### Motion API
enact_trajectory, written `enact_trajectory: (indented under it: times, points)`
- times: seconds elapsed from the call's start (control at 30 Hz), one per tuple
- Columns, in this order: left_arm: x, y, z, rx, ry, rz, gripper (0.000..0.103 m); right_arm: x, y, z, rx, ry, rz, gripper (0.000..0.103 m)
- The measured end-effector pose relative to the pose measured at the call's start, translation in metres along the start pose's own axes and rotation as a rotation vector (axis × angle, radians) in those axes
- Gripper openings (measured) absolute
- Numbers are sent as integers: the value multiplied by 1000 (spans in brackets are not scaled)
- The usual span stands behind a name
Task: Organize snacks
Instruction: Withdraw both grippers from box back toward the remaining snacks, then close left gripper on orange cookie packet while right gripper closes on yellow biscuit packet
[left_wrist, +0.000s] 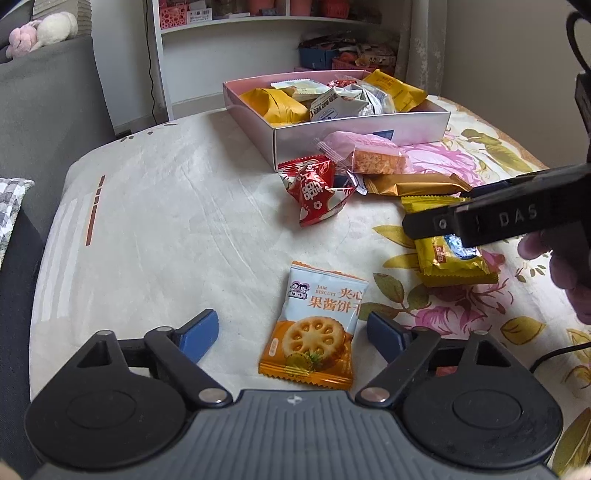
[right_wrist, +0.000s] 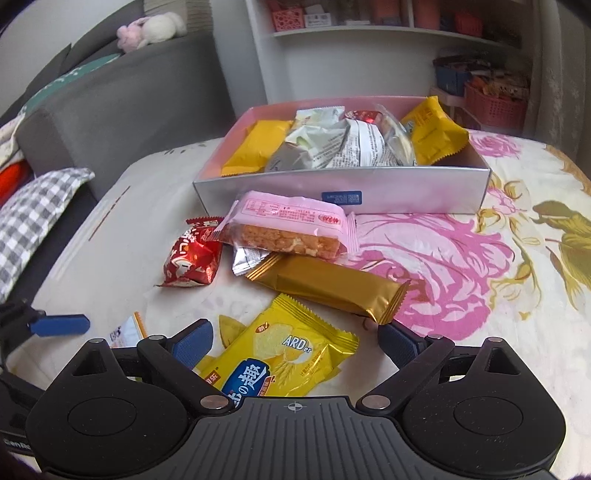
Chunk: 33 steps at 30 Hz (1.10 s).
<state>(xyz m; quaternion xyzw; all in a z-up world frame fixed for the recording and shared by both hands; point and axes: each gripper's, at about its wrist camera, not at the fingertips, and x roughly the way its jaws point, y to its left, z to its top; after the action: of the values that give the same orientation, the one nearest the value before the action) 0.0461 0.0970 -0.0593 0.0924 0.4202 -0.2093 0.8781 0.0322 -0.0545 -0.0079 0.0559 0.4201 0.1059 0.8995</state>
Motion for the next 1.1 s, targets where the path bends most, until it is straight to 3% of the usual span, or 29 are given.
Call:
enact_trajectory:
  times: [0.2, 0.57, 0.77, 0.93, 1.1]
  points:
    - [-4, -8, 1, -17, -4, -13, 64, -5, -10, -13, -109, -33, 9, 102]
    - [0, -34, 4, 15, 7, -47, 60, -21, -50, -34, -291, -69, 28, 103]
    - [3, -39, 6, 7, -3, -16, 57, -23, -58, -40, -267, -96, 54, 103]
    - [4, -40, 8, -21, 2, 29, 50, -21, -55, -35, -279, -66, 50, 103]
    - [2, -37, 11, -83, 22, 56, 40, -23, -45, -34, -364, -77, 16, 103]
